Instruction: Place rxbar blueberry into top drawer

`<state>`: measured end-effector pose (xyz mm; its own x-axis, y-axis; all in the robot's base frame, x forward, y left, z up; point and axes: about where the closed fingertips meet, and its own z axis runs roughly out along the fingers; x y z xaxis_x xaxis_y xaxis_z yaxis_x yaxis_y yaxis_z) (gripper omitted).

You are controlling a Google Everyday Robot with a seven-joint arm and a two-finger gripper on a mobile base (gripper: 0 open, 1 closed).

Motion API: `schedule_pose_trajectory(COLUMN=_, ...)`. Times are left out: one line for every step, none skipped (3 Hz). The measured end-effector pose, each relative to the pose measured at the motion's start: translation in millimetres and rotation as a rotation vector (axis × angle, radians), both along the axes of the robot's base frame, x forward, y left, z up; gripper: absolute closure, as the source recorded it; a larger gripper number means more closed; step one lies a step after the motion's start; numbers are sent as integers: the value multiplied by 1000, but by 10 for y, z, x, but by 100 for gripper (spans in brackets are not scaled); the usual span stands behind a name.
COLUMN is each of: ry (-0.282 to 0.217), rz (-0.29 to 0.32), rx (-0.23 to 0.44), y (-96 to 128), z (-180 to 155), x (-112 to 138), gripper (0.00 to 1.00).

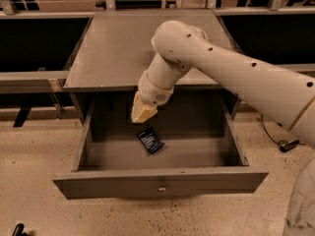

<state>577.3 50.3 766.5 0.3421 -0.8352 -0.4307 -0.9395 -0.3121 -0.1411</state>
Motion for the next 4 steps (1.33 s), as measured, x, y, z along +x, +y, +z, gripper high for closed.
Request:
schedule_pose_trajectory(ry=1, rz=0, rx=-2, y=-1, z=-5, x=-1, gripper=83)
schedule_pose_trajectory(ry=1, rz=0, rx=-2, y=-1, z=-5, x=-1, gripper=54)
schedule_pose_trajectory(ry=1, rz=0, rx=-2, y=-1, z=-6, x=-1, gripper=29)
schedule_pose_trajectory(ry=1, rz=1, rx=-2, y=-1, z=-6, x=-1, gripper=6)
